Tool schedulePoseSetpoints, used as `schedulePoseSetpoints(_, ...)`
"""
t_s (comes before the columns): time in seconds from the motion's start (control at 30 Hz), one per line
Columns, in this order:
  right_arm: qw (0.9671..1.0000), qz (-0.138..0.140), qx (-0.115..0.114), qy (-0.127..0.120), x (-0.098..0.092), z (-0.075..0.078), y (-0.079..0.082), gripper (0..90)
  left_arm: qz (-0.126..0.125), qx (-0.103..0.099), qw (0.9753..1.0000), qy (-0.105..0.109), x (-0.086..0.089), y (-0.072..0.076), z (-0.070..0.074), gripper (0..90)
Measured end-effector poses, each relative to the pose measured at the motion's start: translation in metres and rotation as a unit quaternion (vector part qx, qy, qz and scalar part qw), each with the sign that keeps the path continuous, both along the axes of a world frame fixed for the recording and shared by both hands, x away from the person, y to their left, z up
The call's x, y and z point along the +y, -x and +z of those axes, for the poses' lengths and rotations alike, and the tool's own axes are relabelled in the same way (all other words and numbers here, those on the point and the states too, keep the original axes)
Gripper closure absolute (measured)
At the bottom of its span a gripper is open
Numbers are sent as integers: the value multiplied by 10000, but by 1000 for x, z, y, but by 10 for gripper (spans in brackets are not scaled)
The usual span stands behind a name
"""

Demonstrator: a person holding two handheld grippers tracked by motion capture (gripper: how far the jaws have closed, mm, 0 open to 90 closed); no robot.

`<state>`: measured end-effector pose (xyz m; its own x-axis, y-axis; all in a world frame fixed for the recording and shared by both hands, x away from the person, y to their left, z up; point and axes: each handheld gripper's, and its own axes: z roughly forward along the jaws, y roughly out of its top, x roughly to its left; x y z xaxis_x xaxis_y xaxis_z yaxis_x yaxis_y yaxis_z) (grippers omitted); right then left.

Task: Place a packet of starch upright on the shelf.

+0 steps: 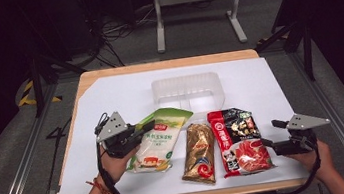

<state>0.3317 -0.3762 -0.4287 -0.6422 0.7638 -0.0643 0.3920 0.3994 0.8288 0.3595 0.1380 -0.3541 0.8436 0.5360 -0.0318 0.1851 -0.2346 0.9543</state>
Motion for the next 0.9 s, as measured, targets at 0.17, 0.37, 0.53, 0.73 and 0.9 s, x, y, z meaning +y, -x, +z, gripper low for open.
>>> schedulePoseSetpoints(0.17, 10000, -1, 9, 4, 0, 0, 0, 200, 111, -82, 9999, 15, -3, -1, 5, 900)
schedulePoseSetpoints(0.37, 10000, -27, 22, -6, -1, -1, -1, 200, 146, -142, 9996, 203, 1, 0, 13, 900)
schedulePoseSetpoints(0.53, 10000, -61, 25, -22, -2, -1, -1, 200, 244, -258, 9987, 372, 8, 1, 24, 900)
schedulePoseSetpoints(0.73, 10000, -46, 6, -2, 0, 0, -1, 200, 349, -305, 9973, 566, 6, -2, 34, 900)
schedulePoseSetpoints(0.9, 10000, -57, 12, -15, -1, 0, -1, 200, 489, -279, 9958, 726, 0, -14, 43, 900)
